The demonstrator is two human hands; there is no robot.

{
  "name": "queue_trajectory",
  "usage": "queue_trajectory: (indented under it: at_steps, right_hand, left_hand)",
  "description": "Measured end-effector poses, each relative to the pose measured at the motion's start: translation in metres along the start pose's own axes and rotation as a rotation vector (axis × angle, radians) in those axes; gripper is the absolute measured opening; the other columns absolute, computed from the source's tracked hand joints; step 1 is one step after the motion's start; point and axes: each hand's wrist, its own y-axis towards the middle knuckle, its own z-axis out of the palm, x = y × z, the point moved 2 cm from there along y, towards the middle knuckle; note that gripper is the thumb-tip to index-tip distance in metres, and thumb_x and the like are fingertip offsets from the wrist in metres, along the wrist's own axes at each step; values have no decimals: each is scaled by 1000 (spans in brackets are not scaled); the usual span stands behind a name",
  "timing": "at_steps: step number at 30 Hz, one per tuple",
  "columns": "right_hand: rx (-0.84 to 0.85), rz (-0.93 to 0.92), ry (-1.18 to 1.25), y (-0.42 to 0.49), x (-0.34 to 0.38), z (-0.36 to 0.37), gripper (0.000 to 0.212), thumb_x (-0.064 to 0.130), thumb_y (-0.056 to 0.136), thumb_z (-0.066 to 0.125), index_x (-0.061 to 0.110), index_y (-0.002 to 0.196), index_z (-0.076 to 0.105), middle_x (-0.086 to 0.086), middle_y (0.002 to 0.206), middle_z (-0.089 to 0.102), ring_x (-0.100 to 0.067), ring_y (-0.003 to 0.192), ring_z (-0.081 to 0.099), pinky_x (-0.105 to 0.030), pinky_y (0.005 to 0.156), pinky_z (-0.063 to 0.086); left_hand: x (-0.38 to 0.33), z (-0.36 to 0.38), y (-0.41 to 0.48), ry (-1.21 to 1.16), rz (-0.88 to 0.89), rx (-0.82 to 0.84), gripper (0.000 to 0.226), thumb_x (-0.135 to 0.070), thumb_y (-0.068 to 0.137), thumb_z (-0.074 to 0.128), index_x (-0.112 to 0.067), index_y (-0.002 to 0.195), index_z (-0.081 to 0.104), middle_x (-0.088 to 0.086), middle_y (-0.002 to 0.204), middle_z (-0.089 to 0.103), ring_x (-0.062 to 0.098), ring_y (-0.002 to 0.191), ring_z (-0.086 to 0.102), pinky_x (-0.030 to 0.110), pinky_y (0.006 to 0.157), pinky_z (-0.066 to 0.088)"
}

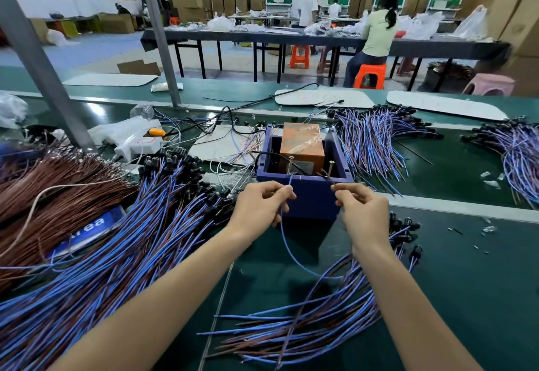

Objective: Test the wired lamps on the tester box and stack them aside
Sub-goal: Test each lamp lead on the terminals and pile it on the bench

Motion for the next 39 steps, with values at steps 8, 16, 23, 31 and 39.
queue_trajectory:
  at_steps: [8,16,23,31,39]
  right_hand:
    - [-113,-56,-129,19,-9,-3,10,22,86,69,15,85,76,4,70,68,-14,71,60,-29,71,45]
    - [-196,-128,-89,16,-8,-3,7,22,88,66,21,84,72,8,70,66,-2,63,55,-13,56,39]
    - [-211,-160,3,14,-3,0,9,21,87,67,25,80,71,14,68,65,0,61,55,-10,58,41]
    - [-209,-147,-26,20,-2,2,6,18,88,66,20,85,72,10,70,64,-6,66,55,-15,61,40]
    - [-175,-154,-103,19,-6,0,8,19,87,67,21,81,72,8,68,65,-11,67,58,-19,62,42]
  left_hand:
    - [-1,-1,29,212,6,-56,27,-32,92,59,-25,68,70,-9,51,55,-1,39,44,26,55,41]
    - [1,-8,23,167,42,-116,25,-28,92,60,-19,71,71,-9,52,58,-4,39,46,29,63,49]
    - [3,-12,24,173,57,-129,25,-25,92,61,-19,70,70,-10,51,57,-4,38,47,21,55,40]
    - [5,-13,26,161,47,-120,27,-27,92,61,-21,67,70,-9,49,57,-3,41,46,28,63,45]
    - [3,-13,26,204,67,-143,25,-29,91,61,-21,70,71,-10,49,58,1,48,49,33,66,51]
